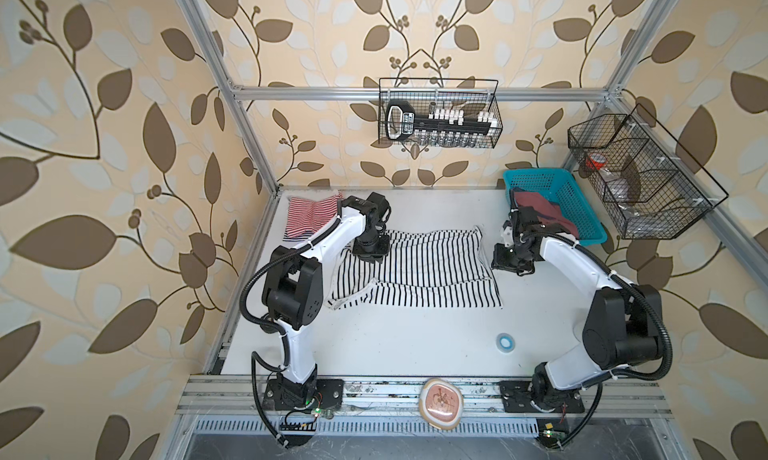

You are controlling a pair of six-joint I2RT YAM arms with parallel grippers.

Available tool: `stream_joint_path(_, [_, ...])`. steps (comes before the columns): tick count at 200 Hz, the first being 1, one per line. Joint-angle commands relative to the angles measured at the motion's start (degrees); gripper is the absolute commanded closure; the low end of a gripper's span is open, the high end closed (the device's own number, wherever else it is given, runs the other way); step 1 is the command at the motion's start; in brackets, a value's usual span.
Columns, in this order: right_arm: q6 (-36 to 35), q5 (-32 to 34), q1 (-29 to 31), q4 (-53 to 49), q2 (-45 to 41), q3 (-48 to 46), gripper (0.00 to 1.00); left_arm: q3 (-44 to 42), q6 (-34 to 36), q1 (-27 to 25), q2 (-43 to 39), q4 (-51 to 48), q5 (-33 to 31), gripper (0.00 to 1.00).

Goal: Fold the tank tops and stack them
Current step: 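Lift the near hem with both grippers and fold it toward the far edge, then lay the folded hem down at the far edge with both grippers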

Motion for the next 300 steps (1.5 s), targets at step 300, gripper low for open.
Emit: stream_joint_path(300, [6.1,-13.7,0.1,15.4,-1.5,-4.8,0.68,13.6,-0.5,1.4,7.0,-1.8,-0.9,0.74])
